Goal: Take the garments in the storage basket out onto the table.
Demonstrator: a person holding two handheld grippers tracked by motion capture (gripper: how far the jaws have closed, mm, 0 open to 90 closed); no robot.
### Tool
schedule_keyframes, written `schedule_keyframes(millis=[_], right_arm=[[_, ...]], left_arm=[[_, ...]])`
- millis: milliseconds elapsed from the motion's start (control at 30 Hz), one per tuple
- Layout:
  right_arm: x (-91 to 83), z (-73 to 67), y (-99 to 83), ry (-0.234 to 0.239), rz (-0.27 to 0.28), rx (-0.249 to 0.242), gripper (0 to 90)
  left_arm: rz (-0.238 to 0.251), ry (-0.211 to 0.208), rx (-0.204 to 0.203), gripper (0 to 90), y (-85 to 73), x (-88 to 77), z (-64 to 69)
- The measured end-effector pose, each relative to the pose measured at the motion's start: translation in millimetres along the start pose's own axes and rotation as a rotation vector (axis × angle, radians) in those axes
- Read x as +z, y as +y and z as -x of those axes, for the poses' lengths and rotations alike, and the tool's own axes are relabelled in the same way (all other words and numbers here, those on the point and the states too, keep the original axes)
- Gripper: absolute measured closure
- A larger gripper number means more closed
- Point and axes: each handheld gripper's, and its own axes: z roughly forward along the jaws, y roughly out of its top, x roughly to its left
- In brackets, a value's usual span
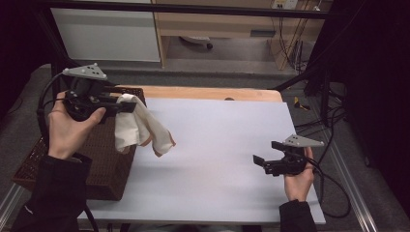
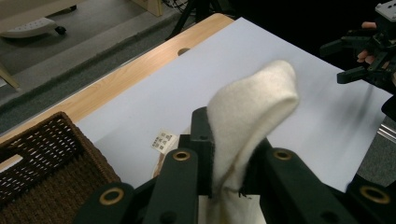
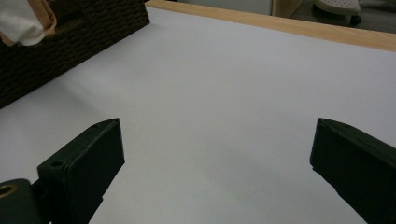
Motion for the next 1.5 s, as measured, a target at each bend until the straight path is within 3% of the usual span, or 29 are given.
schedule_keyframes(millis=[867,1500], right_arm=[[0.0,0.4,-0.2,0.001,-0.002,0.002,3.2],[0.4,0.8,-0.6,0.000,-0.004,0.001,3.2]], left_arm=[[-0.037,-0.055,0.030,79.6,4.8,57.5,19.0],[-0.053,-0.077,0.031,79.6,-5.8,94.4,26.6]])
